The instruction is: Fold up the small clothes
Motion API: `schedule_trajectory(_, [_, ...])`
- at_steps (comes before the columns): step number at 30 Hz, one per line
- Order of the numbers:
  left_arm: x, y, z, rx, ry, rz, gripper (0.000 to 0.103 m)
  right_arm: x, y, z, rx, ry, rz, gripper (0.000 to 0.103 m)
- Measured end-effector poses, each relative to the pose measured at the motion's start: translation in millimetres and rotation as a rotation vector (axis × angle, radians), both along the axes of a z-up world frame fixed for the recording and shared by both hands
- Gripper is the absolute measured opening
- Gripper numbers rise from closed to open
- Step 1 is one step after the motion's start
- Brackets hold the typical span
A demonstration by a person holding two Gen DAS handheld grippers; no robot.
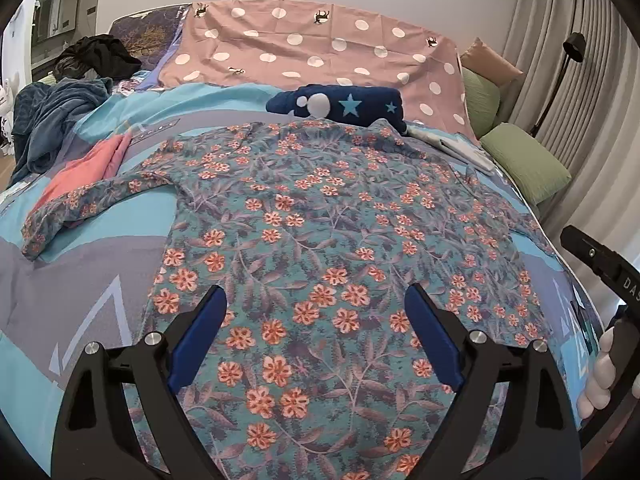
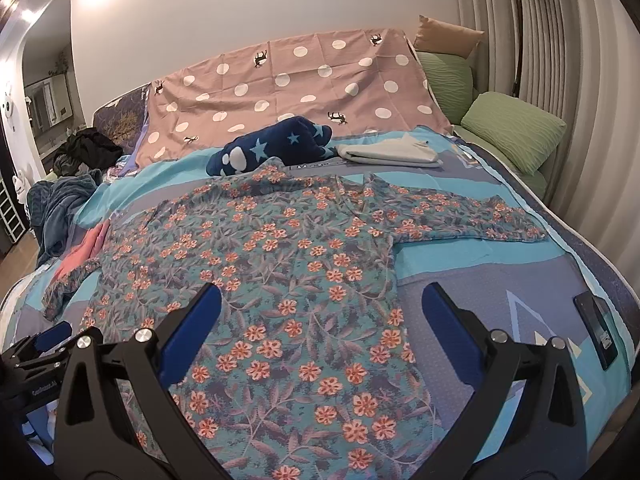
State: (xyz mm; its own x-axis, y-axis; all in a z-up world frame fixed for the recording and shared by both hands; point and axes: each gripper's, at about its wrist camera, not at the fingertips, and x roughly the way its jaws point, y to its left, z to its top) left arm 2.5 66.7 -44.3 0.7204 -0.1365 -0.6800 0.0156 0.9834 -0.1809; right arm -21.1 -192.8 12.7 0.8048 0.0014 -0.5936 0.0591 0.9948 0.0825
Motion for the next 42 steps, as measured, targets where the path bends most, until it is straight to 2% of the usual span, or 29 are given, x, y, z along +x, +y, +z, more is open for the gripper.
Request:
schedule_trajectory(11, [-3.1,-4.6,2.4,0.036,-0.008,-0.001,0.091,-0.3,3.9,-2.5,-0.012,0.015,0.007,0.101])
schedule_trajectory(15, [-4.9,-6.8,3.3,0.067,-0.013,-0.007,0.084,-1.2,8.0,-4.5,-0.029,0.015,0.021,0.101])
schedule_trajectory(23, [-3.2,-4.9,0.7,0.073,0.0,-0.02,0.07,0.5,15.7,-5.8,-0.054,0.02,0.031,0.101])
schedule_trajectory(30, [1.0,0.6,-2.8,0.046,0.003,-0.039,0.07,6.7,23.5,-8.7,-0.067,0.052,0.045,0.101])
schedule_trajectory(34, [6.3,14.5,-4.2,0.011,0.007,-0.034,0.07,11.3,29.6,-6.3,-0.065,0.044,0.056,0.101])
schedule_trajectory(37, [11.1,34.1,-4.3,-0.025,0.004,-0.021,0.07,17.3,31.1,-4.3,-0.023,0.041,0.068,0.101])
schedule_trajectory(40, [19.3,73.9,-4.5,-0.099,0.0,0.037,0.07,27.3,27.7,-4.8,0.059,0.047,0.08,0.101])
schedule_trajectory(42, [25.7,118.7,-9.9,-0.174,0.008,0.133,0.07,38.2,26.6,-9.0,0.096,0.077,0.086,0.101])
